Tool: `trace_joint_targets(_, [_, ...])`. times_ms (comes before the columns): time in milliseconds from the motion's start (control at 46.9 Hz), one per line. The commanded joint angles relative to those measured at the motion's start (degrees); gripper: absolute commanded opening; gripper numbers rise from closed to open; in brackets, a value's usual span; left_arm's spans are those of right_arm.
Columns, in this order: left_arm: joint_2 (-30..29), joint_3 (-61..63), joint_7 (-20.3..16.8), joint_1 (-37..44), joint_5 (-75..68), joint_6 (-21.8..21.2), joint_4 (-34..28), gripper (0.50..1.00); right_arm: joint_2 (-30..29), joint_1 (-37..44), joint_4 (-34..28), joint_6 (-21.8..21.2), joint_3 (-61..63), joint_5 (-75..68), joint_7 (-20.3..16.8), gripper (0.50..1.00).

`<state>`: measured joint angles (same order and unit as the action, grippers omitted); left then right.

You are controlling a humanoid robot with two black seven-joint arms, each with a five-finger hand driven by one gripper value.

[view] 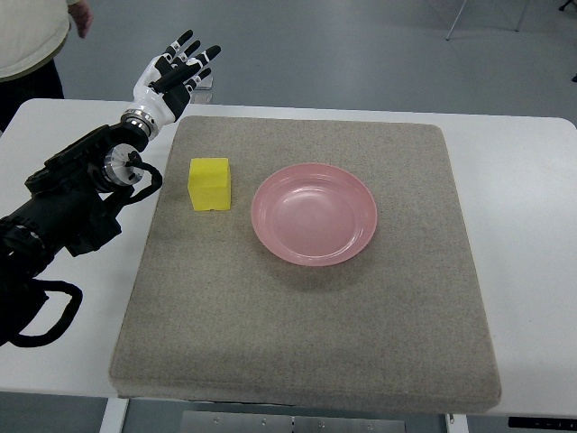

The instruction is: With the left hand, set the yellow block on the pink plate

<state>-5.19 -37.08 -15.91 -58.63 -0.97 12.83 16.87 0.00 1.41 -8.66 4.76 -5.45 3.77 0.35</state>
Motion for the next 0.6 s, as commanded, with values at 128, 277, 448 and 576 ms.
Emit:
trace_joint_targets(128, [0.0, -0.1, -1.1, -0.1, 0.1, 0.0, 0.0, 0.988, 0.0, 0.0, 0.0, 0.0, 0.0, 0.0, 0.0, 0.924])
trace_joint_targets(277, [0.0, -0.1, -1.2, -0.1, 0.1, 0.0, 0.0, 0.988, 0.0, 0.0, 0.0, 0.0, 0.0, 0.0, 0.0, 0.924])
trace_joint_targets(448, [0.0, -0.1, -1.4, -0.1, 0.1, 0.1, 0.0, 0.99, 0.0, 0.0, 0.0, 0.0, 0.0, 0.0, 0.0, 0.924])
trace_joint_targets(576, [0.0, -0.1, -1.5, -0.2, 0.1, 0.1, 0.0, 0.99, 0.0, 0.0, 0.0, 0.0, 0.0, 0.0, 0.0, 0.924])
